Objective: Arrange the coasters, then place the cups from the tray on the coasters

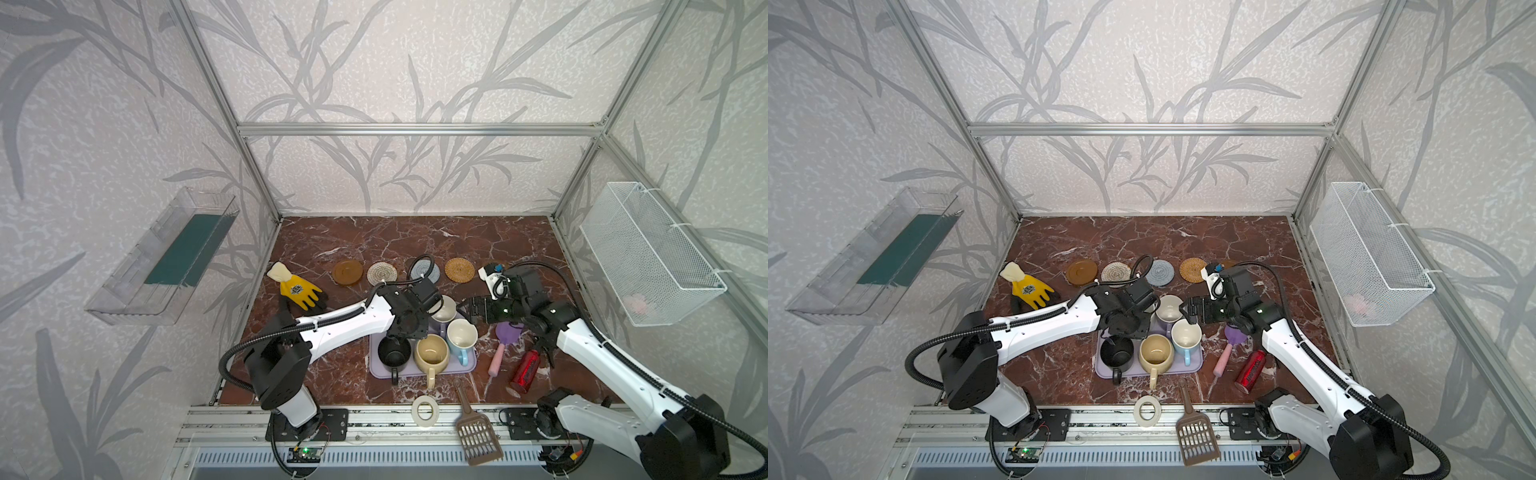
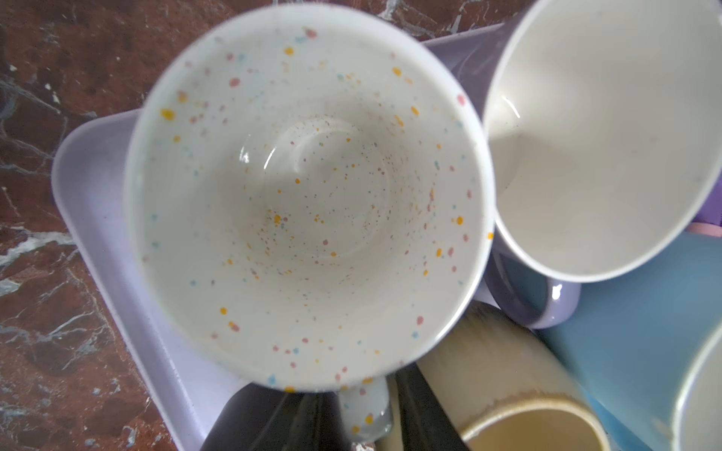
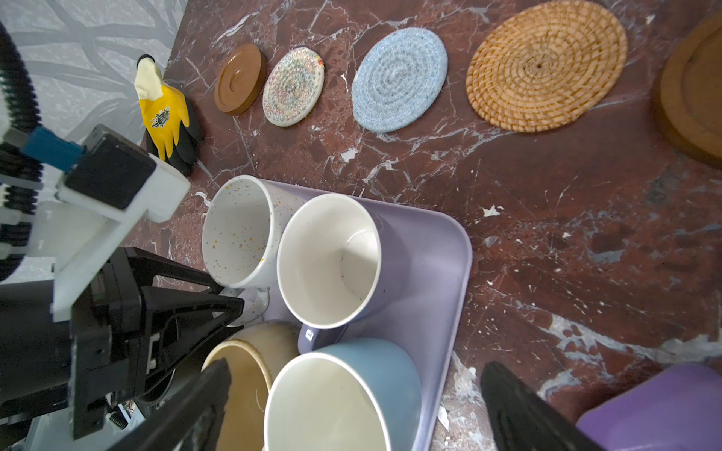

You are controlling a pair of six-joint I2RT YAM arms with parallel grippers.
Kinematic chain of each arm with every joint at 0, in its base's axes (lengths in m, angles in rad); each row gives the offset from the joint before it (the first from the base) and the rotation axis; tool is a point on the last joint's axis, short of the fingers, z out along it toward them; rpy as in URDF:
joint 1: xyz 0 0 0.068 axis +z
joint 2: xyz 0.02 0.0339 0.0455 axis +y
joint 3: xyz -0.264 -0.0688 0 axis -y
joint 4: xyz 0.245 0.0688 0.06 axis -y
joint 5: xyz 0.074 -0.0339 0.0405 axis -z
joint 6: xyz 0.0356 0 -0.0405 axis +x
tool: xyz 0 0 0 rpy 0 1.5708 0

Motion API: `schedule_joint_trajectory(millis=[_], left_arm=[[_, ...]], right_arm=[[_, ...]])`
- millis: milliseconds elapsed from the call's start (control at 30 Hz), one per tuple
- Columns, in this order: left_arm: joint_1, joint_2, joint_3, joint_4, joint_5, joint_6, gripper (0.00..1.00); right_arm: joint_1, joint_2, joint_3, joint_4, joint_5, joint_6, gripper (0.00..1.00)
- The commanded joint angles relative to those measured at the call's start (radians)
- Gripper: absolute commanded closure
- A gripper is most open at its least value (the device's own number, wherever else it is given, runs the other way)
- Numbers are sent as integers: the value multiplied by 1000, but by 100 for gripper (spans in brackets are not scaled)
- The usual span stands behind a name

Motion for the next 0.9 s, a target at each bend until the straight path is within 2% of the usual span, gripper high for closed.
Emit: schedule_joint_trajectory(millis=[0, 567, 767, 867], left_arm=[[-6, 24, 31, -19, -39, -10, 65], [3, 85, 59, -29, -84, -16, 74], [8, 80, 54, -25, -89, -20, 89], [10, 67, 49, -25, -96, -25, 91]], right_arm=[[5, -15, -13, 4, 15, -10, 1], [3, -10, -26, 9, 18, -20, 1], [4, -14, -27, 5, 18, -23, 1], [4, -19, -27, 7, 13, -23, 1]])
